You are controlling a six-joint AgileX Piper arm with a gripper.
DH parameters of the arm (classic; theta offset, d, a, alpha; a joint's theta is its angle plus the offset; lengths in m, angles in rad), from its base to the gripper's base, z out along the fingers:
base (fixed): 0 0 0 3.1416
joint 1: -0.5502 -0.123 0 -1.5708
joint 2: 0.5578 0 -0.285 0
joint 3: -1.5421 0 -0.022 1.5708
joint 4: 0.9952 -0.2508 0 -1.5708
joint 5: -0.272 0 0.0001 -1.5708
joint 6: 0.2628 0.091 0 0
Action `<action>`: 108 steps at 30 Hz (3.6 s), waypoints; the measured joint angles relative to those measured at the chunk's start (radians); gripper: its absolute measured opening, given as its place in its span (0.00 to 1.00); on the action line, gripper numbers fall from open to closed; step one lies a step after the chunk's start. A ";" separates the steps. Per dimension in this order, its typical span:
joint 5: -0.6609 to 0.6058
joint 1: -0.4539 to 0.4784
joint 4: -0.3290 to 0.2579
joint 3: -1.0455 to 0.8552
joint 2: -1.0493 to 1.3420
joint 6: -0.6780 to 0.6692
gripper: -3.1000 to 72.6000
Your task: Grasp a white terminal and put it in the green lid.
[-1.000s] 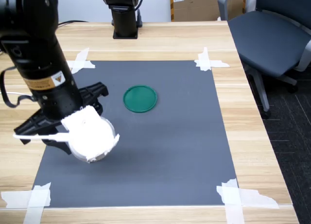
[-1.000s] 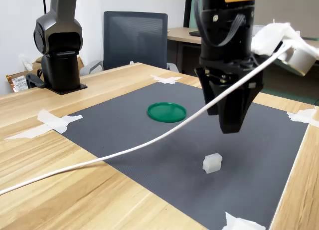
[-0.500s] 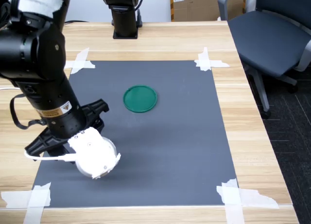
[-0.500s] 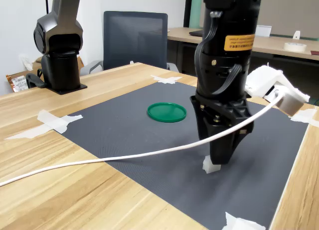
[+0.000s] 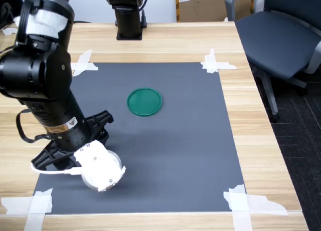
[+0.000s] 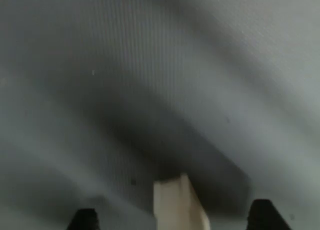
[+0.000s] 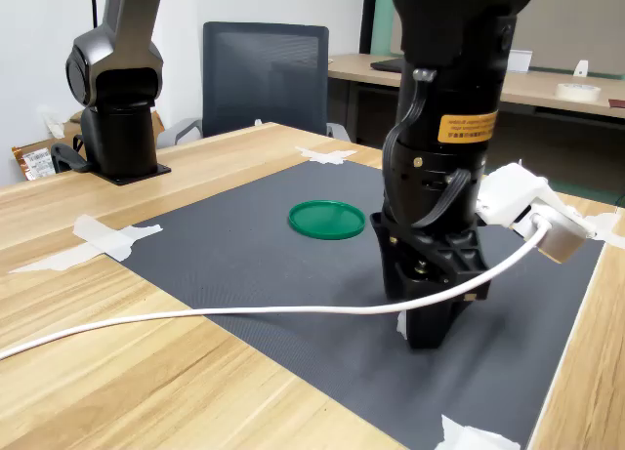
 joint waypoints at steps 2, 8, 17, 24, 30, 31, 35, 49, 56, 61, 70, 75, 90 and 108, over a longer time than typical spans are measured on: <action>0.005 0.000 0.000 0.000 0.000 0.000 0.73; 0.012 0.000 0.003 0.000 -0.001 0.011 0.50; 0.011 0.000 0.008 0.000 0.004 0.032 0.13; 0.010 0.000 0.009 0.000 0.041 0.081 0.13; 0.009 0.000 0.005 0.000 0.110 0.111 0.13; 0.009 0.000 0.001 0.000 0.125 0.116 0.13; 0.024 0.001 -0.036 -0.010 0.193 0.121 0.13; 0.136 0.001 -0.147 -0.336 0.466 -0.015 0.13; 0.178 0.002 -0.190 -0.495 0.583 -0.111 0.13; 0.173 0.002 -0.226 -0.583 0.659 -0.166 0.13; 0.143 -0.011 -0.226 -0.725 0.747 -0.259 0.13; 0.133 -0.095 -0.150 -0.769 0.765 -0.234 0.13; 0.151 -0.339 0.056 -0.777 0.740 0.064 0.13; 0.213 -0.344 0.098 -0.777 0.639 0.106 0.17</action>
